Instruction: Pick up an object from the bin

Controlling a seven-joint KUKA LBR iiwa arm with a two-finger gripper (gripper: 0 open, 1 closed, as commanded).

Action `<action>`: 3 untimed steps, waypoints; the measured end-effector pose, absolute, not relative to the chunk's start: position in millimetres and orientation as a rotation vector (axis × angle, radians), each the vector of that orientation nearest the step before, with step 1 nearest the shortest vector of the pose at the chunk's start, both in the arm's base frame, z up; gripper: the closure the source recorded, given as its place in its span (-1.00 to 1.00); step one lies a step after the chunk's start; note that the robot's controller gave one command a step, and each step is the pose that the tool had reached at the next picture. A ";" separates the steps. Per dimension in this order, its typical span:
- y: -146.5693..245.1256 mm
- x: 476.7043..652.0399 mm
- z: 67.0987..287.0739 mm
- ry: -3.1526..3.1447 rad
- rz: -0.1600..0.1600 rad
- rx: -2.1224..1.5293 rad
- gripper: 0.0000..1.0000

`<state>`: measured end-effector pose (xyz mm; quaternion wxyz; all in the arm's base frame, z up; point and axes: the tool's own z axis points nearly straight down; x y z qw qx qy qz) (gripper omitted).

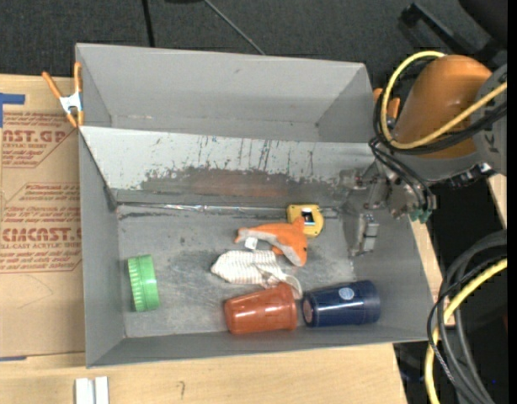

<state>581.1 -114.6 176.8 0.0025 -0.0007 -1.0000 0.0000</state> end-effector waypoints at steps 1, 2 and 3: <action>-113.9 582.5 182.0 -3.144 0.002 0.000 -1.00; -80.7 591.4 106.9 -3.148 0.003 0.024 -1.00; -68.8 589.6 100.5 -3.134 0.000 0.226 -1.00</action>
Offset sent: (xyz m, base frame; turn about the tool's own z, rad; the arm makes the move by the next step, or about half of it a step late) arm 0.0123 0.0496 -0.1068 -0.0249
